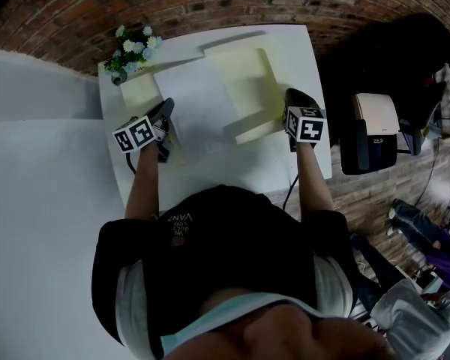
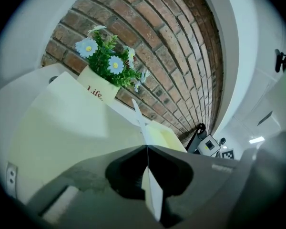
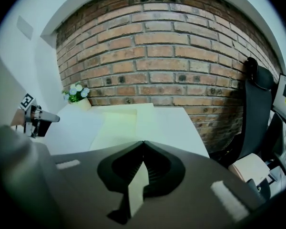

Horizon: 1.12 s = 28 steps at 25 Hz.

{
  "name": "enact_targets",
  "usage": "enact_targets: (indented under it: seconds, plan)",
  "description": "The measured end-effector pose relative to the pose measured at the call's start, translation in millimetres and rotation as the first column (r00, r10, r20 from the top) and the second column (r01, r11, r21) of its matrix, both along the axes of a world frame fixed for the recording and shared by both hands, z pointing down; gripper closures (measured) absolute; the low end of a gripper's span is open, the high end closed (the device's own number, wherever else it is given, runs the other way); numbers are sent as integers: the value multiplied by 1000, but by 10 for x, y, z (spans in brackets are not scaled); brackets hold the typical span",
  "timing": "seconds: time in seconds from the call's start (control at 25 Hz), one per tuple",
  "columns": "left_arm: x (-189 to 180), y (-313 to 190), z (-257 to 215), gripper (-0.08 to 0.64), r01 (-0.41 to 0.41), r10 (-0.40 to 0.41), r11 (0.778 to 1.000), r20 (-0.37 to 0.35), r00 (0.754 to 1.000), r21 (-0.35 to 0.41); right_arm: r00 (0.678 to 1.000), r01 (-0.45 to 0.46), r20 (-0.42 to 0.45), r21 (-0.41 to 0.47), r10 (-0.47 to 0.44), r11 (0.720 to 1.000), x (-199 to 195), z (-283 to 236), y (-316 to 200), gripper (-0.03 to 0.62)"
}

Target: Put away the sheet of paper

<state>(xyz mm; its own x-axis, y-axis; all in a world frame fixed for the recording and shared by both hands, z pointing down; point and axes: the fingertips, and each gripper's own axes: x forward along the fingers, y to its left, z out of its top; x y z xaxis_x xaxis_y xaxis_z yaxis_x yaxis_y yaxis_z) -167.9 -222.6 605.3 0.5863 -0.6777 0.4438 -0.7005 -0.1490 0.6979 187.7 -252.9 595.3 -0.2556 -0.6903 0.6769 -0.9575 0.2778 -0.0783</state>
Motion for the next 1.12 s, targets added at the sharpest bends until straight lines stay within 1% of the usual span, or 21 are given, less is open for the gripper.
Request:
enact_targets:
  seconds: [0.16,0.32,0.68,0.88,1.12]
  plan:
    - [3,0,37,560,13,-13,1000,-12,1000,-14,999,-20,-27,-32,19,999,118,127,8,591]
    - [27,-5,53,560,22,-23,999,-23,999,-27,999,-25,-26,-54,23,998,147,192,38,591]
    - [140,-31,83,560,30,-31,999,-40,999,-38,1000,-16,-27,-63,14,998,142,217,44,591]
    - [240,-80,83,560,33,-35,999,-54,998,-39,1000,-13,-10,-77,13,997,140,221,48,592]
    - [359,-157,121,560,34,-38,998,-72,997,-47,1000,-9,-19,-73,8,997,122,226,48,592]
